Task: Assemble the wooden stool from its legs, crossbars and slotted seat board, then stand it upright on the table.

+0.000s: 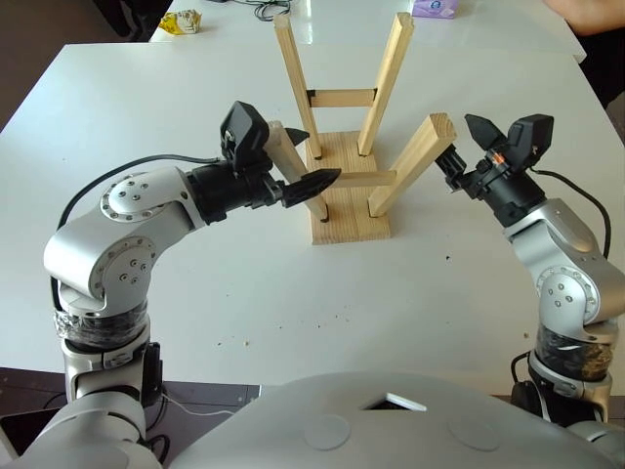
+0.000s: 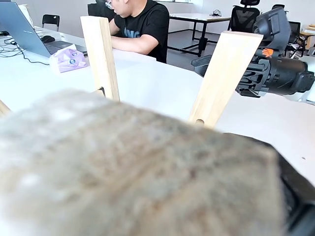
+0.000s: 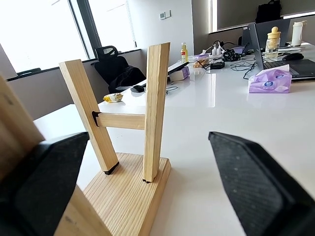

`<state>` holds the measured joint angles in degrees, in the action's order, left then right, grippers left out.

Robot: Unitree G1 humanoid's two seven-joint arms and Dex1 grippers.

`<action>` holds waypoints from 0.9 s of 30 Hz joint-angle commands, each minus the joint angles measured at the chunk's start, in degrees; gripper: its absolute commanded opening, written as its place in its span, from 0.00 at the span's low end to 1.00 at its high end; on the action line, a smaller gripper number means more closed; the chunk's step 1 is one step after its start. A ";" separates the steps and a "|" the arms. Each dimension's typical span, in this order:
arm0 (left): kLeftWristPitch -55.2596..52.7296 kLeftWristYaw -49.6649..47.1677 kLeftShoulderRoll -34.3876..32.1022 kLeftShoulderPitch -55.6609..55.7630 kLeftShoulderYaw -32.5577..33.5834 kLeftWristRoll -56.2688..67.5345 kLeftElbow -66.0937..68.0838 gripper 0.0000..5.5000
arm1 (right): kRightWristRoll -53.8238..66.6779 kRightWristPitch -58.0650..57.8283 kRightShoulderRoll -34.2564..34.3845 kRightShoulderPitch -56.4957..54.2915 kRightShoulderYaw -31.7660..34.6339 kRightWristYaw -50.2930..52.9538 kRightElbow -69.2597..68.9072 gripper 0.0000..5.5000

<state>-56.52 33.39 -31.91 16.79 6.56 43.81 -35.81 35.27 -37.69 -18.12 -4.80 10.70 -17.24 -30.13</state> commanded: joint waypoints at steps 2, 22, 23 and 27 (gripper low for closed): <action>1.02 -1.81 -0.57 0.81 0.64 -0.47 0.97 0.76 | 0.42 1.03 0.23 -1.80 0.05 -0.18 1.03 0.66; 1.28 -12.92 7.54 -4.07 3.54 6.84 -2.60 0.71 | 11.47 -3.30 1.74 -16.62 5.71 8.92 -2.30 0.31; 1.19 -13.30 7.62 -4.34 3.68 7.76 -2.96 0.69 | 13.93 -4.24 1.58 -18.62 6.36 10.16 -2.85 0.29; 1.30 -13.99 7.54 -5.78 3.87 11.27 -4.69 0.58 | 27.90 -7.13 1.87 -26.77 7.61 16.54 -4.97 0.19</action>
<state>-54.62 19.97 -24.34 11.93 10.01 52.79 -38.80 55.83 -42.88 -16.06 -26.69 17.96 -4.12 -33.00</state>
